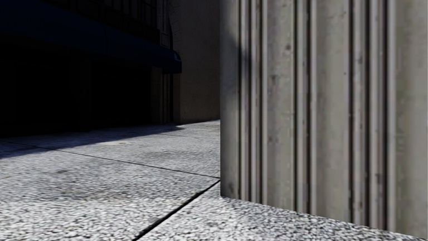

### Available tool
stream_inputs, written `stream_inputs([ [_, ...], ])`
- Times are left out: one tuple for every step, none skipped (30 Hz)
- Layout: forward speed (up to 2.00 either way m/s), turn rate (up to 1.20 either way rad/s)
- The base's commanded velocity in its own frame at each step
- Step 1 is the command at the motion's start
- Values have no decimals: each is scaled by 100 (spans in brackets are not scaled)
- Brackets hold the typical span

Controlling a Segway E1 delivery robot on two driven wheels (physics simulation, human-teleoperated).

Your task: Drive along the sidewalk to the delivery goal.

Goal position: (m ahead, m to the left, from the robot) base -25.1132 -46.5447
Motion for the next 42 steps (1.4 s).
stream_inputs([
  [0,0],
  [0,0],
  [0,0],
  [0,0],
  [0,0],
  [0,0],
  [0,0],
  [0,0],
  [0,0],
  [0,0],
  [0,0],
  [0,0],
  [0,0],
  [0,0],
  [0,0],
  [0,0],
  [0,0],
  [0,0],
  [0,0],
  [0,0],
  [0,0],
  [0,0],
  [0,0],
  [0,0],
  [0,0],
  [0,0],
  [0,0],
  [0,0],
  [0,0],
  [0,0],
  [0,-28],
  [0,-49],
  [0,-93],
  [0,-120],
  [0,-120],
  [0,-120],
  [0,-120],
  [0,-120],
  [0,-120],
  [0,-120],
  [0,-120],
  [0,-120],
])
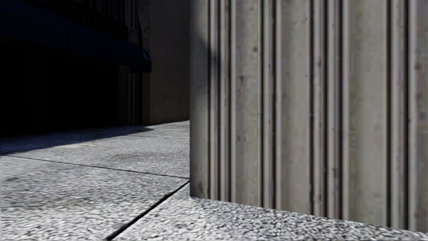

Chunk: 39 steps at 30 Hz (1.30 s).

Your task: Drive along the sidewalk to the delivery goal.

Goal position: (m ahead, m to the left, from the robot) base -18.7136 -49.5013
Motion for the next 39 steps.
stream_inputs([
  [0,-120],
  [0,-120],
  [0,-120],
  [0,-120],
  [0,-120],
  [0,-120],
  [0,-120],
  [0,-120],
  [0,-120],
  [0,-120],
  [0,-120],
  [0,-120],
  [0,-120],
  [0,-120],
  [0,-120],
  [0,-120],
  [0,-120],
  [0,-120],
  [0,-120],
  [0,-120],
  [0,-120],
  [0,-120],
  [0,-120],
  [0,-120],
  [0,-120],
  [0,-120],
  [0,-120],
  [0,-120],
  [0,-120],
  [0,-120],
  [0,-120],
  [0,-120],
  [0,-120],
  [0,-115],
  [0,-67],
  [0,-12],
  [0,-1],
  [0,0],
  [0,0],
])
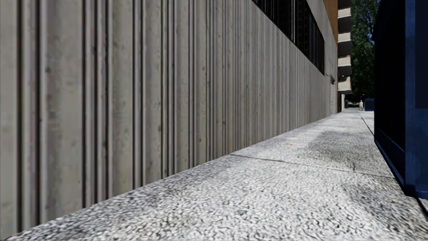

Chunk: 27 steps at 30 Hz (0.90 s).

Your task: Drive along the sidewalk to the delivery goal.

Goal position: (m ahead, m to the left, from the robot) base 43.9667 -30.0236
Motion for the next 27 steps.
stream_inputs([
  [0,0],
  [0,0],
  [0,0],
  [0,0],
  [0,0],
  [0,0],
  [0,0],
  [0,0],
  [0,0],
  [0,0],
  [0,0],
  [0,0],
  [0,0],
  [0,0],
  [55,0],
  [129,0],
  [143,0],
  [148,0],
  [150,0],
  [150,0],
  [151,0],
  [151,0],
  [151,0],
  [151,0],
  [151,0],
  [151,0],
  [151,0],
])
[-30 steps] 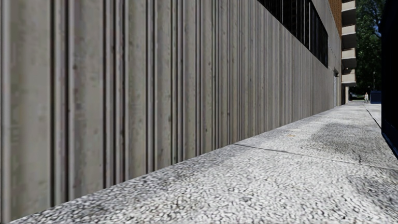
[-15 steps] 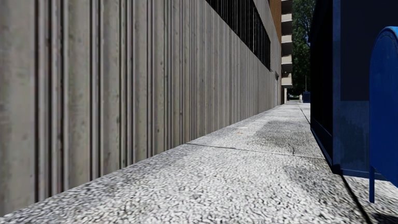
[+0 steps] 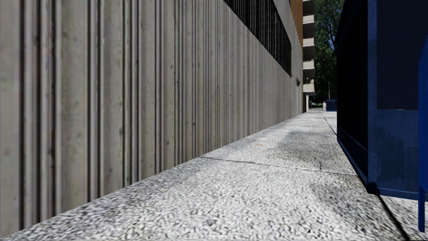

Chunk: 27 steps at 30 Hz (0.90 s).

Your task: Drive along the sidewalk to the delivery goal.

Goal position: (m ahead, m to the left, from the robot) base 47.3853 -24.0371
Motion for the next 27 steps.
stream_inputs([
  [151,0],
  [151,0],
  [151,0],
  [151,0],
  [151,0],
  [151,0],
  [151,0],
  [151,0],
  [151,0],
  [151,0],
  [151,0],
  [151,0],
  [151,0],
  [151,0],
  [151,0],
  [151,-43],
  [151,-88],
  [151,-106],
  [151,-115],
  [151,-118],
  [151,-118],
  [151,-118],
  [151,-118],
  [151,-118],
  [151,-118],
  [151,-78],
  [151,-10],
])
